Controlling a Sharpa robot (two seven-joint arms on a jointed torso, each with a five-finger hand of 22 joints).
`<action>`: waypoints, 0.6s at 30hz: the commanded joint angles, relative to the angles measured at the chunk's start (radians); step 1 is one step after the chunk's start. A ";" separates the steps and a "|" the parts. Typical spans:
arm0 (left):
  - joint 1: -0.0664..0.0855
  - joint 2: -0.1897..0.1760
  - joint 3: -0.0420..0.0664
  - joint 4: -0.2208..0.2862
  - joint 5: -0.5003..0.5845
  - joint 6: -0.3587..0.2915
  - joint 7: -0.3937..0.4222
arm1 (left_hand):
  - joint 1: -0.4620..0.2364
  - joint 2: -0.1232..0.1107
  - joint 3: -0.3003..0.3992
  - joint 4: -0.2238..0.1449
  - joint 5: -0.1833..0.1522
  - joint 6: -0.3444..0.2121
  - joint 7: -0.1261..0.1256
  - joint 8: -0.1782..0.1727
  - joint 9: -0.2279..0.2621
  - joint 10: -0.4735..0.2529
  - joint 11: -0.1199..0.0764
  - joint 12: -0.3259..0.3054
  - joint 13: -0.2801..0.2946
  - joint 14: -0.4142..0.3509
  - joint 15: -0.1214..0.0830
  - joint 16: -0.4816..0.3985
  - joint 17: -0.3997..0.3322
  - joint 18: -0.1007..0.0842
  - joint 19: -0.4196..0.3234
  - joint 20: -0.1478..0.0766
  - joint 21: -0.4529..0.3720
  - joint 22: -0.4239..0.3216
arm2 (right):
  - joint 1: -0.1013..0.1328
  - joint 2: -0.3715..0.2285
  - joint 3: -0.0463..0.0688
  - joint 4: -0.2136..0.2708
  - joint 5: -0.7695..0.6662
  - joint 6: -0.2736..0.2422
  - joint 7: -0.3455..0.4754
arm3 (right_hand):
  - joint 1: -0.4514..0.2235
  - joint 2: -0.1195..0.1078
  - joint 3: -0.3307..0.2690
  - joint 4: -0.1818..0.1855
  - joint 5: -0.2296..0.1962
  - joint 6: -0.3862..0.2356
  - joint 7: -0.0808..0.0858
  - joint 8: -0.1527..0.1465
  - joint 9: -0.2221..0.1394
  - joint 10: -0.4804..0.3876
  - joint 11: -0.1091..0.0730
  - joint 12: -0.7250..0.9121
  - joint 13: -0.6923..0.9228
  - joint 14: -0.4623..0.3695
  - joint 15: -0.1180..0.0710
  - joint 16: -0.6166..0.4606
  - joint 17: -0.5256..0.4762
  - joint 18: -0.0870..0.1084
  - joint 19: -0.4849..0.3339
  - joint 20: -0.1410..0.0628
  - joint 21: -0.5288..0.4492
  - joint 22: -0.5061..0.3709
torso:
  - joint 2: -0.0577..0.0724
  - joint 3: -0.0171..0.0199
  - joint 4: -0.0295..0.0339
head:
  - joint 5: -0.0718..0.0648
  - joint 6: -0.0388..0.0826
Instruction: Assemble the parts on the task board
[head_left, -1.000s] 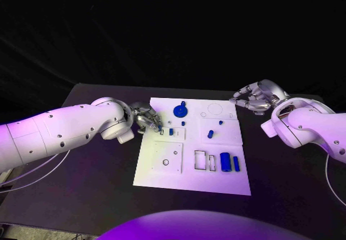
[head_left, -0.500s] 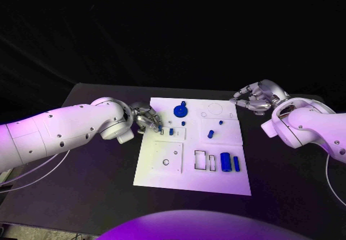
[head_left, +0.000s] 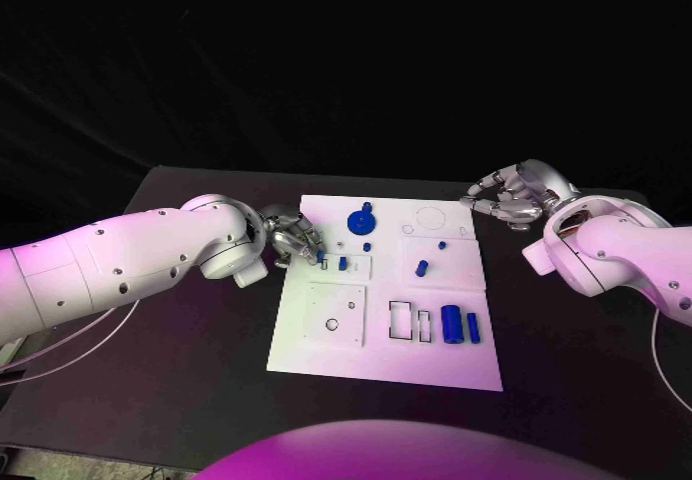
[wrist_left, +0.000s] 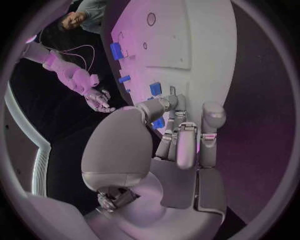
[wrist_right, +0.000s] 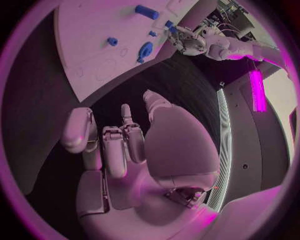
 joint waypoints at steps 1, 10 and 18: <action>-0.005 0.001 -0.003 0.004 0.008 0.038 -0.001 | 0.006 -0.005 0.001 -0.005 0.005 -0.008 -0.002 -0.004 -0.001 0.008 -0.001 -0.003 0.001 0.048 -0.001 -0.004 0.071 0.010 -0.004 0.000 -0.003 0.079 | -0.001 0.000 0.000 0.000 -0.010 0.013 0.000 | -0.008 0.003 0.004 -0.001 -0.001 -0.006 0.000 0.003 0.002 0.001 -0.004 -0.001 0.102 0.080 -0.005 -0.007 0.160 0.018 0.002 -0.004 -0.002 0.000 | 0.000 0.0001 -0.0003 | 0.000 0.000; -0.005 -0.001 -0.003 0.005 0.008 0.042 0.005 | 0.005 -0.010 -0.010 -0.022 0.018 -0.029 -0.006 -0.011 -0.011 0.010 -0.002 -0.003 0.011 0.047 -0.002 -0.005 0.069 0.010 -0.006 -0.001 -0.002 0.083 | -0.001 0.000 0.000 0.000 -0.010 0.012 0.000 | -0.009 0.001 0.004 -0.001 -0.002 -0.009 0.000 0.003 0.002 0.000 -0.004 -0.003 0.101 0.080 -0.005 -0.007 0.159 0.018 0.002 -0.004 -0.005 -0.001 | 0.000 -0.0001 -0.0003 | 0.000 0.002; -0.006 -0.002 -0.003 0.006 0.008 0.037 0.015 | 0.001 -0.009 -0.020 -0.031 0.025 -0.058 -0.011 -0.014 -0.020 0.007 -0.004 -0.007 0.019 0.045 -0.003 -0.006 0.065 0.012 -0.012 -0.002 -0.007 0.085 | -0.002 0.000 0.000 -0.001 -0.010 0.015 -0.001 | -0.009 0.001 0.004 -0.001 -0.002 -0.009 0.000 0.003 0.002 0.000 -0.004 -0.003 0.101 0.080 -0.005 -0.007 0.159 0.018 0.002 -0.004 -0.005 -0.001 | 0.000 0.0004 -0.0001 | -0.001 0.001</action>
